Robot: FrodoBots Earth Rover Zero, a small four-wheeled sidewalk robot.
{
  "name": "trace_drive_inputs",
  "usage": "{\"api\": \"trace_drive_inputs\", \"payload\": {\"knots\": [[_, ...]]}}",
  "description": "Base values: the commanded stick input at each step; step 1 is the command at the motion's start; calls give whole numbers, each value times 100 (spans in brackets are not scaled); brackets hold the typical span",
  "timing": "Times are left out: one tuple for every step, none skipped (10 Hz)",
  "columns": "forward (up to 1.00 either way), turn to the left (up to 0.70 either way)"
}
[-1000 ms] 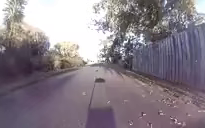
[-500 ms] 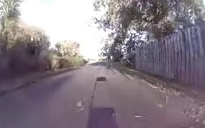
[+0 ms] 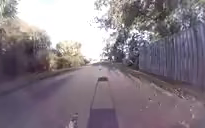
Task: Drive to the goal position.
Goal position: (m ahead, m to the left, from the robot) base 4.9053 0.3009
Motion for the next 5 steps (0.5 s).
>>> {"api": "trace_drive_inputs", "payload": {"knots": [[100, 0], [100, 0], [100, 0], [100, 0], [100, 0]]}}
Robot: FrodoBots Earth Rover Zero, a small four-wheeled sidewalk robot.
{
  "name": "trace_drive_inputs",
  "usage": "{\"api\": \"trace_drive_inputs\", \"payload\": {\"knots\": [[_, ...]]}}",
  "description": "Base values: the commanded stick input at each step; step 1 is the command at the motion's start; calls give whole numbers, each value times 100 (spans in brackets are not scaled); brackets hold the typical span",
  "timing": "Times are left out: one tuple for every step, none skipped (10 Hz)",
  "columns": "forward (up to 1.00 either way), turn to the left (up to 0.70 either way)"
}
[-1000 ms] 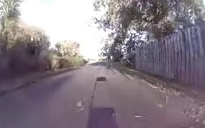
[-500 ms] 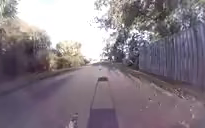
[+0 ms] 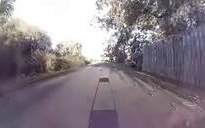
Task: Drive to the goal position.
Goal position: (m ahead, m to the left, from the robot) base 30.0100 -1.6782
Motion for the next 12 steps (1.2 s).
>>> {"api": "trace_drive_inputs", "payload": {"knots": [[100, 0], [100, 0], [100, 0], [100, 0], [100, 0], [100, 0], [100, 0], [100, 0], [100, 0], [100, 0], [100, 0], [100, 0]]}}
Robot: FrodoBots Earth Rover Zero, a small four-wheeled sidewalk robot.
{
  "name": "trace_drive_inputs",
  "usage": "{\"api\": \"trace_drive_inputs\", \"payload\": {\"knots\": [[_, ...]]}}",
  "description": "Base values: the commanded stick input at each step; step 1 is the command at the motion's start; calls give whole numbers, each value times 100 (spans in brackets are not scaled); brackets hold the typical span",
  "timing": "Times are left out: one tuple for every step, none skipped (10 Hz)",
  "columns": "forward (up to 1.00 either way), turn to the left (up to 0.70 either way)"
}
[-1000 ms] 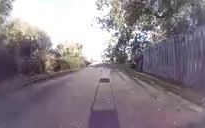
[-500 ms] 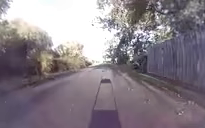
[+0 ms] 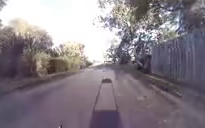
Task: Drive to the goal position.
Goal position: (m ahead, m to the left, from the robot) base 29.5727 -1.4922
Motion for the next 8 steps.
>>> {"api": "trace_drive_inputs", "payload": {"knots": [[100, 0], [100, 0], [100, 0], [100, 0], [100, 0], [100, 0], [100, 0], [100, 0]]}}
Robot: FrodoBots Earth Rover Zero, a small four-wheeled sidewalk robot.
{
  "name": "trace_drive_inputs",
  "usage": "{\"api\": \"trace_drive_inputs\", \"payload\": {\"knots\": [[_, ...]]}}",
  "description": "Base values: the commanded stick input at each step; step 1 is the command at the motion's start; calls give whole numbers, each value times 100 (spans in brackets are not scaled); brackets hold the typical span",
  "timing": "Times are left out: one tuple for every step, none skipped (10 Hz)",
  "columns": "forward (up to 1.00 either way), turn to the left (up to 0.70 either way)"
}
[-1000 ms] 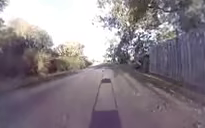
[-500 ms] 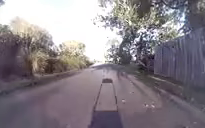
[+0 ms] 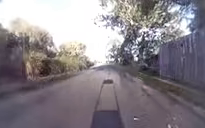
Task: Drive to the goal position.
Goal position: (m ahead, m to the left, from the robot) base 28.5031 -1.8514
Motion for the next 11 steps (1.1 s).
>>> {"api": "trace_drive_inputs", "payload": {"knots": [[100, 0], [100, 0], [100, 0], [100, 0], [100, 0], [100, 0], [100, 0], [100, 0], [100, 0], [100, 0], [100, 0]]}}
